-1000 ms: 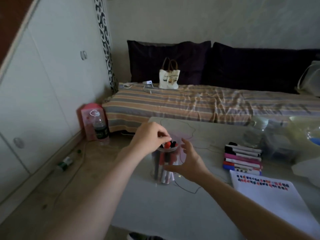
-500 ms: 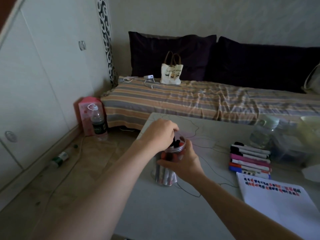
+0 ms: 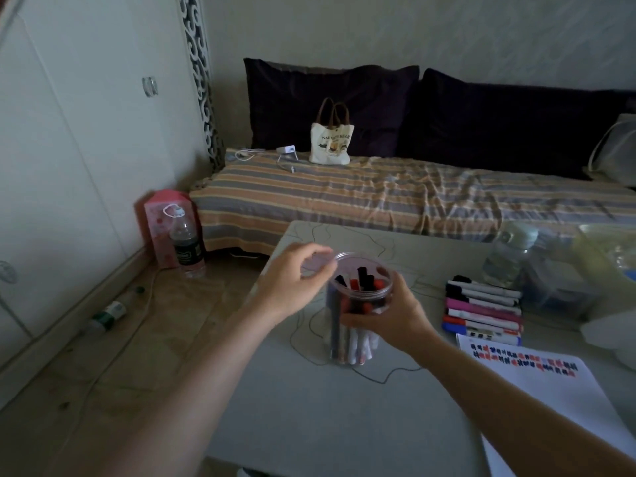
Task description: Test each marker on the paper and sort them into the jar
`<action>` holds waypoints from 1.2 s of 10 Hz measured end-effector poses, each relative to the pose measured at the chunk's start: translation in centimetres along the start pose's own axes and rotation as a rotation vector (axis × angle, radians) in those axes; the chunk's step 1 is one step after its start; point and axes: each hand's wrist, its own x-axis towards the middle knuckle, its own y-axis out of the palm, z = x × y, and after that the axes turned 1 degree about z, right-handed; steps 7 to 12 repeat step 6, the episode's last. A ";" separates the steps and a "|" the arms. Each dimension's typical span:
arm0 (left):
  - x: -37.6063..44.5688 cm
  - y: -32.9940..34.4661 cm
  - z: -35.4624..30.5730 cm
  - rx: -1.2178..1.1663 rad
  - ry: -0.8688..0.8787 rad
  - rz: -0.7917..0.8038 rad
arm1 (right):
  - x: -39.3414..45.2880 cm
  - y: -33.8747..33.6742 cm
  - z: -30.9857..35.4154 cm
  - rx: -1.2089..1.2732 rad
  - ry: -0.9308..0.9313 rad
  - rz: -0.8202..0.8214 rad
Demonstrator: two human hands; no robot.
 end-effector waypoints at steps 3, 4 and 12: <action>-1.3 7.9 -2.9 -0.500 -0.090 0.216 | -2.5 -7.2 -2.9 -0.071 0.004 0.063; -1.1 9.8 -3.8 -0.492 -0.104 0.245 | -3.5 -8.8 -3.3 -0.050 0.015 0.058; -1.1 8.7 -5.7 -0.153 -0.071 0.225 | -6.6 -13.6 -4.6 -0.160 0.067 0.133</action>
